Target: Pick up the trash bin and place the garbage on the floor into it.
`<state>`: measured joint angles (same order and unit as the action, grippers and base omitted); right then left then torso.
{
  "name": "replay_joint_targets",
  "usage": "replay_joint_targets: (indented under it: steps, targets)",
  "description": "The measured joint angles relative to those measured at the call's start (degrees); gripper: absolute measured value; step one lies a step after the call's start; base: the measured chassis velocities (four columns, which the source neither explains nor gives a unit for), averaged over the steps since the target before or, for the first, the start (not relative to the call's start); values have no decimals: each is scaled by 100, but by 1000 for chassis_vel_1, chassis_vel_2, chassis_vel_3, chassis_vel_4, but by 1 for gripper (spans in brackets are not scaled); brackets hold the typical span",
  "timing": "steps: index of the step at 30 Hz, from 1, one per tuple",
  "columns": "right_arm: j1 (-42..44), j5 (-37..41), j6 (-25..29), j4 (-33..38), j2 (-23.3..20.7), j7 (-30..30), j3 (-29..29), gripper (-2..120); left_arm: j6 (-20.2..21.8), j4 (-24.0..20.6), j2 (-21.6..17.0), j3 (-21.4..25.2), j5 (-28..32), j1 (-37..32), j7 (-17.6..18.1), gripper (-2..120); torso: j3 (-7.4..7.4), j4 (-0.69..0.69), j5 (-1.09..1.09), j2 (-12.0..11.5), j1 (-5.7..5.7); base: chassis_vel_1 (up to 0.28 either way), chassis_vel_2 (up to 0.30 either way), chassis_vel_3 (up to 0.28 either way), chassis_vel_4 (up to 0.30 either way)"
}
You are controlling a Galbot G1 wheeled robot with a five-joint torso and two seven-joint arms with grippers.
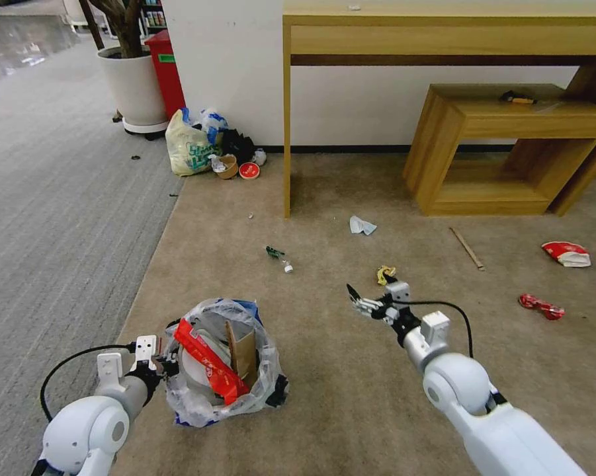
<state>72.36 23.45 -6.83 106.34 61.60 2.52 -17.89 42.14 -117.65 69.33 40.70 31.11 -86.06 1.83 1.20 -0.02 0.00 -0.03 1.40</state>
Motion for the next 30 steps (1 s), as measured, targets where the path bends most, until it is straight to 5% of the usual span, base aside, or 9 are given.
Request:
replay_joint_targets:
  steps: [15,30]
  targets:
    - [542,-325,98,272,381,-189,-807,100,0,-200,-33,-41,-36,-103,-33,0,1,0,-2,0,0,-23,-19,24,22]
    - [867,-431,189,466,365,-218,-1107,100,-1,-414,74,-101,-189,-282,-89,0,1,0,0,0,1,-230,-223,220,227]
